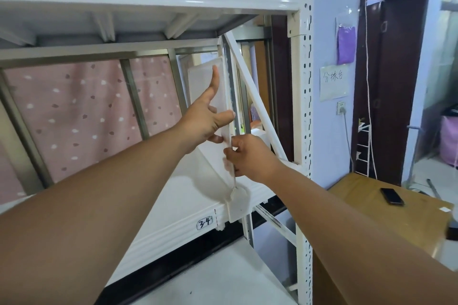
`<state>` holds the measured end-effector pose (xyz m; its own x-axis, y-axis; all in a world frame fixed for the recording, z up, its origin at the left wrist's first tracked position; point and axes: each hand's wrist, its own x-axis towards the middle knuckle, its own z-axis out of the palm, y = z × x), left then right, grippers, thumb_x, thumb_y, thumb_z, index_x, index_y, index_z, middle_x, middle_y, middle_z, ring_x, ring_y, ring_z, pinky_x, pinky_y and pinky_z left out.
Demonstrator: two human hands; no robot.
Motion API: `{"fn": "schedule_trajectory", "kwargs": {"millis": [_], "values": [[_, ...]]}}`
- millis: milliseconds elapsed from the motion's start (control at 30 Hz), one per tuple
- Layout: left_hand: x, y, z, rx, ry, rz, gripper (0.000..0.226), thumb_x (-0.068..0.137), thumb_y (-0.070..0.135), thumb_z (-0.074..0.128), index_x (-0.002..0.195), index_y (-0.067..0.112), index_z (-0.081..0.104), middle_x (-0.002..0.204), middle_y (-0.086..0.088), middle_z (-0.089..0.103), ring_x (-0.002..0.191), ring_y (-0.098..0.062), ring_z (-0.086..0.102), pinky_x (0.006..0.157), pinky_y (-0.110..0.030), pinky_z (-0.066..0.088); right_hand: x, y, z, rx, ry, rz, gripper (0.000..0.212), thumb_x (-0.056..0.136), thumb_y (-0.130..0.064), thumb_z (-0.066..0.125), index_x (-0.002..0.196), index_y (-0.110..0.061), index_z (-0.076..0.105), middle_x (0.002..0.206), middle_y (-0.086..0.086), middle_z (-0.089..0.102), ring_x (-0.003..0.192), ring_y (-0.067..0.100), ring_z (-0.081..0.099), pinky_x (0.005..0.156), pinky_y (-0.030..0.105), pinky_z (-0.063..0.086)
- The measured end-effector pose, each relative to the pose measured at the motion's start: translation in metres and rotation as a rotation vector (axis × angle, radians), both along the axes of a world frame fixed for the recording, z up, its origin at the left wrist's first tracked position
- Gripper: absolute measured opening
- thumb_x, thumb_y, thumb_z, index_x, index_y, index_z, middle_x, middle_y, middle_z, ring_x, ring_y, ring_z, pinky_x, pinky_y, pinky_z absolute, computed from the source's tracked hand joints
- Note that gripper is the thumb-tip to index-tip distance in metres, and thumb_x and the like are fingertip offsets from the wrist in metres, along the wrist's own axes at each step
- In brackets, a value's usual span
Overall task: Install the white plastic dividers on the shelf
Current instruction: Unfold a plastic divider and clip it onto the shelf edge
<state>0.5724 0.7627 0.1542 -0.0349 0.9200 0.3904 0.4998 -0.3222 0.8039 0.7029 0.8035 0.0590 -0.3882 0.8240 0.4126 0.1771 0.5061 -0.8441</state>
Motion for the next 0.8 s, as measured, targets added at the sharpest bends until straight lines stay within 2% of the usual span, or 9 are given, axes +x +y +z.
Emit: {"fn": "schedule_trajectory", "kwargs": {"millis": [100, 167, 233, 333, 400, 500, 600, 700, 800], "values": [[0.008, -0.016, 0.001, -0.014, -0.039, 0.026, 0.103, 0.1, 0.01, 0.069, 0.155, 0.072, 0.008, 0.146, -0.043, 0.045, 0.107, -0.036, 0.066, 0.092, -0.061, 0.063, -0.001, -0.006, 0.002, 0.005, -0.015, -0.027, 0.014, 0.095, -0.016, 0.055, 0.09, -0.017, 0.069, 0.084, 0.018, 0.07, 0.075, 0.037, 0.071, 0.064, 0.053, 0.063], [0.012, -0.024, 0.0, -0.037, -0.067, 0.049, 0.103, 0.101, 0.008, 0.069, 0.157, 0.068, 0.007, 0.16, -0.04, 0.031, 0.136, -0.049, 0.054, 0.101, -0.064, 0.057, -0.001, -0.011, 0.005, -0.007, -0.034, -0.031, 0.014, 0.095, -0.017, 0.056, 0.091, -0.022, 0.068, 0.084, 0.015, 0.07, 0.076, 0.036, 0.071, 0.067, 0.053, 0.063], [0.013, -0.032, -0.002, -0.03, -0.097, 0.079, 0.106, 0.099, 0.006, 0.07, 0.159, 0.066, 0.006, 0.166, -0.031, 0.031, 0.143, -0.048, 0.048, 0.102, -0.061, 0.058, -0.002, -0.017, 0.008, -0.049, -0.043, -0.04, 0.016, 0.096, -0.017, 0.058, 0.091, -0.028, 0.068, 0.084, 0.013, 0.071, 0.079, 0.035, 0.072, 0.071, 0.052, 0.062], [0.008, -0.041, -0.008, -0.044, -0.112, 0.12, 0.11, 0.095, 0.011, 0.077, 0.162, 0.06, 0.005, 0.168, -0.019, 0.034, 0.141, -0.04, 0.052, 0.099, -0.054, 0.062, -0.004, -0.03, 0.012, -0.07, -0.069, -0.094, 0.009, 0.094, -0.016, 0.061, 0.097, -0.021, 0.068, 0.087, 0.017, 0.072, 0.082, 0.036, 0.072, 0.075, 0.054, 0.061], [-0.003, -0.049, -0.016, -0.073, -0.059, 0.137, 0.111, 0.092, 0.022, 0.082, 0.164, 0.054, 0.004, 0.168, -0.014, 0.035, 0.14, -0.037, 0.053, 0.101, -0.052, 0.06, -0.005, -0.039, 0.016, -0.005, -0.127, -0.17, 0.014, 0.092, -0.023, 0.064, 0.105, -0.021, 0.066, 0.081, 0.007, 0.071, 0.078, 0.027, 0.071, 0.074, 0.046, 0.061], [-0.031, -0.059, -0.026, -0.096, 0.112, 0.2, 0.111, 0.087, 0.049, 0.083, 0.169, 0.037, 0.009, 0.173, -0.01, 0.029, 0.153, -0.035, 0.039, 0.121, -0.046, 0.04, -0.003, -0.06, 0.028, 0.13, -0.233, -0.369, 0.037, 0.089, -0.039, 0.065, 0.121, -0.02, 0.061, 0.085, -0.007, 0.067, 0.077, 0.012, 0.065, 0.063, 0.028, 0.052], [-0.072, -0.074, -0.026, -0.135, 0.194, 0.247, 0.107, 0.084, 0.058, 0.081, 0.169, 0.028, 0.022, 0.173, -0.009, 0.032, 0.155, -0.032, 0.037, 0.125, -0.045, 0.035, -0.005, -0.083, 0.038, 0.276, -0.361, -0.622, 0.059, 0.086, -0.045, 0.067, 0.135, -0.017, 0.048, 0.124, 0.008, 0.056, 0.107, 0.029, 0.056, 0.087, 0.042, 0.052], [-0.117, -0.096, -0.021, -0.134, 0.28, 0.297, 0.094, 0.088, 0.051, 0.08, 0.164, 0.017, 0.035, 0.166, -0.014, 0.042, 0.146, -0.035, 0.048, 0.117, -0.044, 0.045, -0.013, -0.104, 0.049, 0.466, -0.491, -0.828, 0.077, 0.085, -0.054, 0.063, 0.143, -0.01, 0.04, 0.129, 0.012, 0.047, 0.113, 0.031, 0.041, 0.098, 0.039, 0.041], [-0.167, -0.126, -0.017, -0.146, 0.347, 0.34, 0.094, 0.088, 0.05, 0.081, 0.164, 0.019, 0.036, 0.165, -0.017, 0.043, 0.144, -0.038, 0.049, 0.113, -0.039, 0.046, -0.034, -0.122, 0.057, 0.521, -0.567, -0.77, 0.078, 0.082, -0.061, 0.06, 0.143, -0.016, 0.04, 0.134, 0.013, 0.045, 0.119, 0.033, 0.038, 0.102, 0.042, 0.038]]}}
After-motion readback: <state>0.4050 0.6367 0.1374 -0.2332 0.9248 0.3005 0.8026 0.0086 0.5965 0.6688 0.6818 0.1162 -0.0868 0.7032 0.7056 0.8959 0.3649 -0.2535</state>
